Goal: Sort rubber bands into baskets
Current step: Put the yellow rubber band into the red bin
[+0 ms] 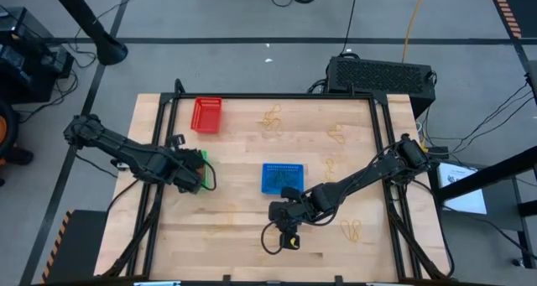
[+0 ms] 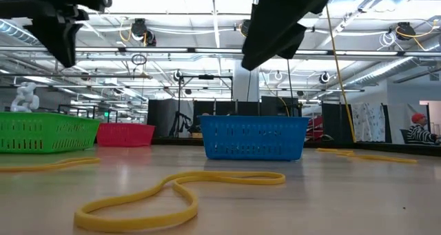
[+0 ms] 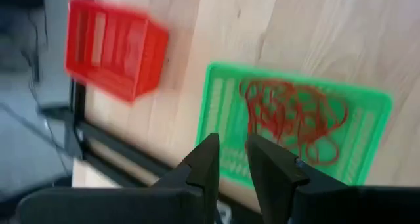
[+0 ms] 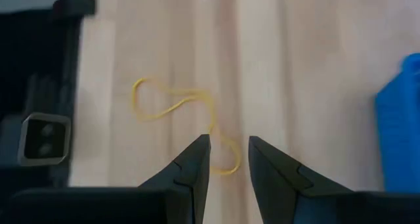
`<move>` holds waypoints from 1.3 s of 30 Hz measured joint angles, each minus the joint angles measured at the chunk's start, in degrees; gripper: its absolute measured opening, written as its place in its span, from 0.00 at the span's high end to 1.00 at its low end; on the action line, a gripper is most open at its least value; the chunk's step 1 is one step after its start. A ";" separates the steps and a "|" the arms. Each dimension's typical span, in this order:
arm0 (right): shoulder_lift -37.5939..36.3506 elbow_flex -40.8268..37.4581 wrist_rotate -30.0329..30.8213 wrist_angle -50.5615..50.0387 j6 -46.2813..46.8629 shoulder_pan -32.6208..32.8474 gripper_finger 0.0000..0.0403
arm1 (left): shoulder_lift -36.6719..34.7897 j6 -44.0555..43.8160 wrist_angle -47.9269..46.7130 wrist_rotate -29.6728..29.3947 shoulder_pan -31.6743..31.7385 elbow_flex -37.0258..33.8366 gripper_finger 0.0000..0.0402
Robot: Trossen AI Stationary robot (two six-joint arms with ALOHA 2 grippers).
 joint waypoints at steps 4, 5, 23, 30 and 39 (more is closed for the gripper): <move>-0.20 0.00 2.87 0.20 -0.94 -1.56 0.76 | 0.01 9.69 9.05 -1.10 0.00 0.00 0.78; -0.41 0.00 3.03 0.25 -2.05 -2.18 0.76 | 0.00 12.80 12.27 -1.12 0.00 0.00 0.78; -9.37 -0.49 3.24 4.78 -18.68 -25.88 0.76 | -15.86 47.78 60.66 7.98 19.51 -13.73 0.78; -6.64 -2.47 3.13 10.27 -14.94 -37.55 0.76 | -26.70 48.65 84.43 13.67 25.11 -30.88 0.78; 2.25 -2.47 1.85 10.01 -14.66 -52.10 0.76 | -25.32 57.44 98.22 16.99 25.66 -37.42 0.78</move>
